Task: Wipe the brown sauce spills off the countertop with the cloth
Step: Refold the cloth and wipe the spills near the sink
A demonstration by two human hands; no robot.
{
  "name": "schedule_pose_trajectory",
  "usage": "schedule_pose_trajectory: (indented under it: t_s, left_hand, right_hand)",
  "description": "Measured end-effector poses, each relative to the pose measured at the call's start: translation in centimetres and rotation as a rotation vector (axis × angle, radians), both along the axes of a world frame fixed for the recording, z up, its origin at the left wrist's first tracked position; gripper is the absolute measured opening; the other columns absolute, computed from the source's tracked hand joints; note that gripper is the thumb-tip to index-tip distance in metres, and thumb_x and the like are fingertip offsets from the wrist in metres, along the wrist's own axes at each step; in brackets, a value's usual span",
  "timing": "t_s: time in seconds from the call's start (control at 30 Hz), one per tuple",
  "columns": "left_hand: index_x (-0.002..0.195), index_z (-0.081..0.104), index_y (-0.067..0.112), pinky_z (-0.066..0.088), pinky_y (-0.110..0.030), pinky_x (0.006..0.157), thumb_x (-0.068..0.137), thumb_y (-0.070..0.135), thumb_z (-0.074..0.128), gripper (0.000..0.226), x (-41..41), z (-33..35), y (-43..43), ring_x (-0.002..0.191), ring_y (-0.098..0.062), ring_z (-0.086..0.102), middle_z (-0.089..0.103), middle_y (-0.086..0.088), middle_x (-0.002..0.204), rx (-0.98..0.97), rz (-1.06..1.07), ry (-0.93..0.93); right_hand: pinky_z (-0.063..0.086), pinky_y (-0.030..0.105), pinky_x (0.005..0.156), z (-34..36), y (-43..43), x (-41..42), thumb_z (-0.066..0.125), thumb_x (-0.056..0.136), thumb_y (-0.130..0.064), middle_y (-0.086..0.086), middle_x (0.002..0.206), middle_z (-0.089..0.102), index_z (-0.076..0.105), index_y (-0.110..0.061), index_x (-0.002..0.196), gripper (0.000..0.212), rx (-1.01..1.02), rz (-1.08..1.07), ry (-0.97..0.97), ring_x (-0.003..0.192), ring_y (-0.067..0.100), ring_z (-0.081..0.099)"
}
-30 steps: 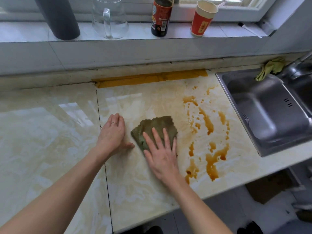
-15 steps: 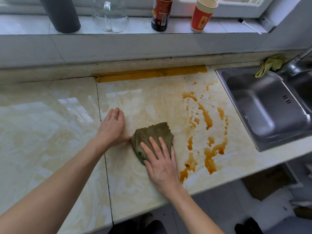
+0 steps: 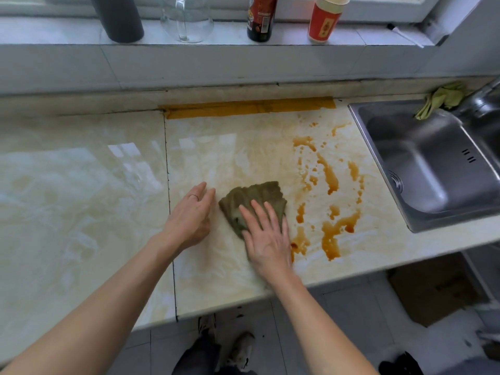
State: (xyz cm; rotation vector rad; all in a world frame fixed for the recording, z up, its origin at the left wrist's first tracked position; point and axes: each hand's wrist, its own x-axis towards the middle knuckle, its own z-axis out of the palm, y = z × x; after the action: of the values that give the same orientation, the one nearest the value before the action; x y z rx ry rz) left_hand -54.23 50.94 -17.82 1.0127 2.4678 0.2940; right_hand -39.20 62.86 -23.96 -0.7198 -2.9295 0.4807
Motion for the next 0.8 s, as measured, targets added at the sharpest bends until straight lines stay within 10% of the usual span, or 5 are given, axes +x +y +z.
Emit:
schedule_pose_trajectory:
  t_s: [0.13,0.3,0.5,0.7,0.8]
  left_hand:
    - [0.151,0.016,0.011,0.019,-0.033,0.119,0.090,0.001,0.036,0.065,2.1,-0.4,-1.4,0.147,-0.023,0.011,0.005,-0.009,0.160,0.029,0.050,0.008]
    - [0.151,0.013,0.006,0.015,-0.029,0.117,0.093,0.007,0.037,0.062,3.7,-0.6,-2.1,0.147,-0.023,0.010,0.006,-0.012,0.159,0.002,0.034,0.033]
    - [0.152,0.007,0.009,0.011,-0.032,0.119,0.090,-0.001,0.035,0.069,3.8,-0.8,-2.3,0.148,-0.022,0.002,-0.003,-0.008,0.160,-0.066,0.043,-0.011]
    - [0.152,0.003,0.008,0.008,-0.028,0.118,0.093,0.008,0.041,0.071,4.0,-0.6,-2.0,0.148,-0.022,0.000,-0.006,-0.008,0.160,-0.126,0.021,0.008]
    - [0.152,0.001,0.007,0.007,-0.029,0.118,0.091,0.003,0.039,0.071,3.8,-1.1,-2.4,0.148,-0.023,-0.001,-0.007,-0.009,0.160,-0.128,0.014,0.010]
  right_hand:
    - [0.017,0.056,0.116,0.6,-1.9,-0.8,0.055,0.094,-0.024,-0.001,0.156,0.032,0.037,-0.030,0.147,0.056,-0.014,-0.130,-0.003,0.146,0.027,0.020]
    - [0.034,0.053,0.106,-0.7,-3.9,2.6,0.064,0.083,-0.015,-0.002,0.146,0.047,0.047,-0.031,0.140,0.062,0.079,0.221,0.094,0.135,0.024,0.039]
    - [0.036,0.049,0.103,1.0,-0.2,1.9,0.063,0.086,-0.019,0.002,0.144,0.048,0.051,-0.027,0.139,0.054,-0.023,-0.105,0.044,0.129,0.027,0.040]
    - [0.043,0.042,0.086,0.0,-3.1,6.9,0.047,0.084,-0.028,-0.001,0.137,0.051,0.049,-0.030,0.138,0.054,0.073,0.240,0.095,0.116,0.024,0.045]
    - [0.044,0.045,0.089,-0.1,1.5,6.6,0.060,0.084,-0.022,0.001,0.136,0.053,0.052,-0.028,0.137,0.054,0.070,0.021,0.099,0.118,0.025,0.044]
